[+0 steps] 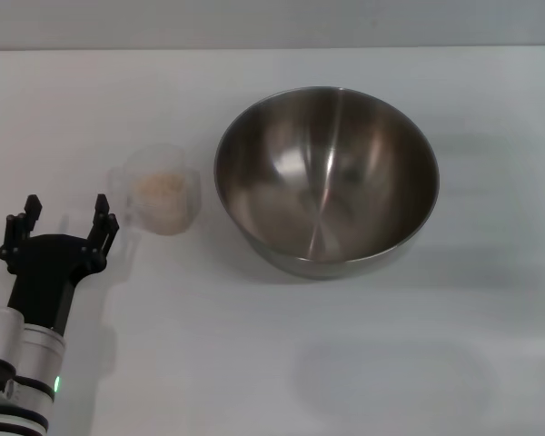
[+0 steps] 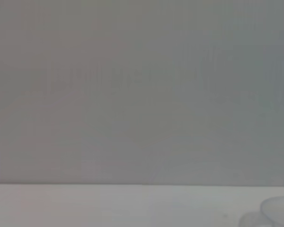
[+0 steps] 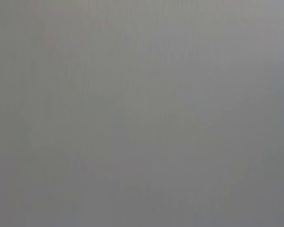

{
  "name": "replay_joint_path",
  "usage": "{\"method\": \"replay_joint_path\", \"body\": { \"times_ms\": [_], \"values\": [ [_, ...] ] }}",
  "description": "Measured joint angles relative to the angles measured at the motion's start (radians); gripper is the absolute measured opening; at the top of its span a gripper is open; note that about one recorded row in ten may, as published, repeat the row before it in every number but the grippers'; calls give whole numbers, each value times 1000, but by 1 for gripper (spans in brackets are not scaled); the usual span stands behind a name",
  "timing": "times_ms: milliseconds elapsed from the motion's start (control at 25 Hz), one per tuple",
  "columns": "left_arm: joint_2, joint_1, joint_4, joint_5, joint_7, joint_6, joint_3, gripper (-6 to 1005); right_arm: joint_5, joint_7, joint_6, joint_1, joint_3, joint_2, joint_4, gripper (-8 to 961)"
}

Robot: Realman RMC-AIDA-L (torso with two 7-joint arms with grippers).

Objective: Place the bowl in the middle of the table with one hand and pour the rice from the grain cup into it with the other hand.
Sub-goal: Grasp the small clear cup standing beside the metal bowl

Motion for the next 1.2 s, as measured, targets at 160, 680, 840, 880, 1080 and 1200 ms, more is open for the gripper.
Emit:
{"method": "replay_joint_path", "body": {
  "times_ms": [160, 680, 840, 880, 1080, 1200],
  "values": [
    [0, 0, -6, -8, 0, -16, 1, 812, 0, 0, 0, 2, 0, -4, 0, 487],
    [0, -40, -8, -52, 1, -41, 23, 793, 0, -1, 0, 3, 2, -10, 2, 488],
    [0, -44, -5, -52, 1, -47, 22, 787, 0, -1, -6, 2, 2, -10, 1, 488],
    [0, -47, -2, -52, 1, -53, 19, 786, 0, -1, -11, 1, 0, -10, 1, 488],
    [0, -57, 3, -55, 1, -57, 17, 779, 0, -1, -13, -5, -1, -10, 4, 488],
    [0, -64, 5, -64, 1, -61, 17, 775, 0, -1, -18, -7, -1, -10, 4, 488]
  ]
}}
